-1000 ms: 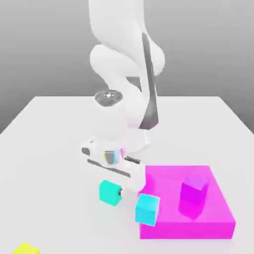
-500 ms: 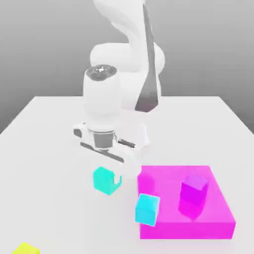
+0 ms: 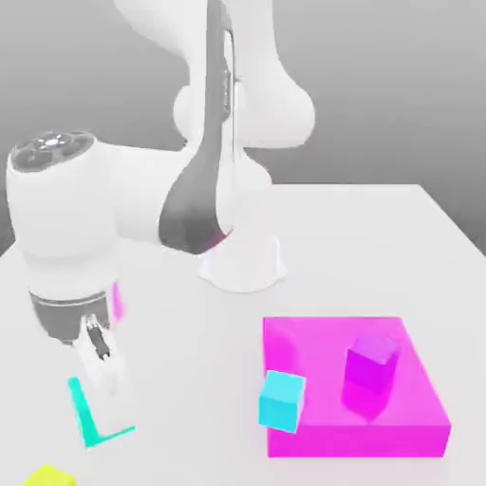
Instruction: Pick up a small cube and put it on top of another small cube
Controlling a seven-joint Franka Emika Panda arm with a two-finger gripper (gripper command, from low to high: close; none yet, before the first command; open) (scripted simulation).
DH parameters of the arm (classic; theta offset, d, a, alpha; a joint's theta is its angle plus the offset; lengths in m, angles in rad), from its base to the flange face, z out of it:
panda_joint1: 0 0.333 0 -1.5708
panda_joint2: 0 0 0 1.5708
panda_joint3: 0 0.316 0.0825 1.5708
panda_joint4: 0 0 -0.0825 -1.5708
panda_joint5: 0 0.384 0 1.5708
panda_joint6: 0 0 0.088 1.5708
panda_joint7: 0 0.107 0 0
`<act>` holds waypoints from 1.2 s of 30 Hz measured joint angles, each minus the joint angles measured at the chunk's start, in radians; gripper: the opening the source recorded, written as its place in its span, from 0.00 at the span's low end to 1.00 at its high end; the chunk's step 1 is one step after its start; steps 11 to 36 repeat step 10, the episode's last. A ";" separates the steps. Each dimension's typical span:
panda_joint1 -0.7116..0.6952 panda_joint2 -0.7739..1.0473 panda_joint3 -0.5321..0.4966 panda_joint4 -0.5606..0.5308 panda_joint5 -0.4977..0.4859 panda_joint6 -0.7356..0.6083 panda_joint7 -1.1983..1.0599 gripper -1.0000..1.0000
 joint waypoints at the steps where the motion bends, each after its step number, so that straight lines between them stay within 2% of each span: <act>1: -0.004 0.019 -0.009 0.036 0.006 -0.017 0.017 0.00; 3: -0.014 0.063 -0.021 0.096 0.019 -0.033 0.043 0.00; 6: -0.024 0.162 -0.015 0.122 0.040 0.040 0.041 0.00; 7: -0.027 0.187 -0.012 0.124 0.045 0.062 0.039 1.00; 36: -0.027 0.187 -0.012 0.124 0.045 0.062 0.039 1.00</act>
